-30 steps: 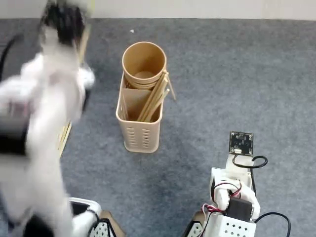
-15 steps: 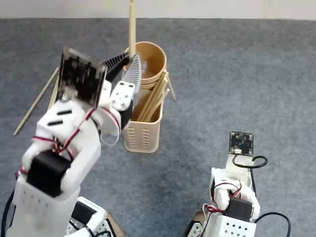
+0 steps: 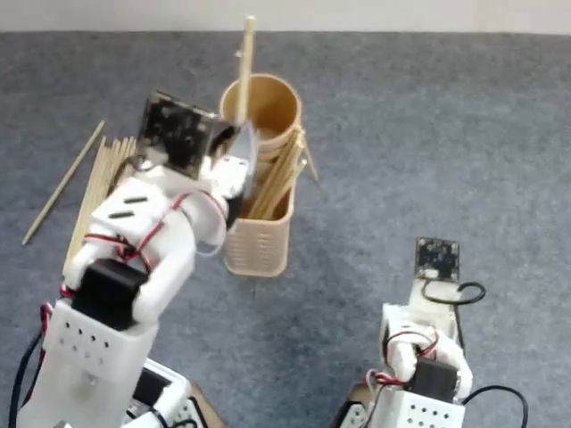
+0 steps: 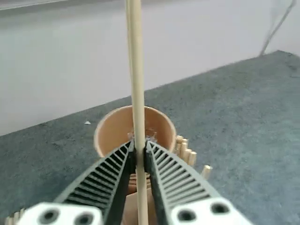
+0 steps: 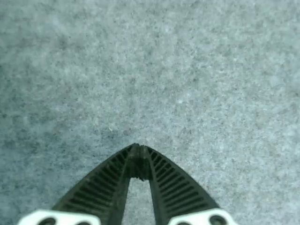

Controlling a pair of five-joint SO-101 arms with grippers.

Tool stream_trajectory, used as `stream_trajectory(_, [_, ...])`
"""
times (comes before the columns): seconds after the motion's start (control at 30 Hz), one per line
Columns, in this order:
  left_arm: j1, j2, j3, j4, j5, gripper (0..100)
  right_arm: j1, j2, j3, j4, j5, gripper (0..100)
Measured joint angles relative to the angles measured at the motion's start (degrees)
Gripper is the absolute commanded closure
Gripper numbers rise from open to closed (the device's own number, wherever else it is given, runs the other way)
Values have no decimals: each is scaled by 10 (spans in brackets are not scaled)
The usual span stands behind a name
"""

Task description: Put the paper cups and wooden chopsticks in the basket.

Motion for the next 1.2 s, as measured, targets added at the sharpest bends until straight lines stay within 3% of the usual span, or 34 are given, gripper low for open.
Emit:
stream_trajectory(0.43, [-149, -1, -32, 0, 33, 860, 0, 0, 0, 0, 0, 993])
stream_trajectory(0.67, [-347, 49, -37, 0, 60, 860, 0, 0, 0, 0, 0, 993])
stream_trajectory(0.8, [-395, 164, -10, 9, -22, 860, 0, 0, 0, 0, 0, 993])
stream_trajectory(1.0, [-401, 372, 10, 49, -146, 860, 0, 0, 0, 0, 0, 993])
stream_trajectory(1.2, [-384, 533, -23, 50, -175, 860, 0, 0, 0, 0, 0, 993])
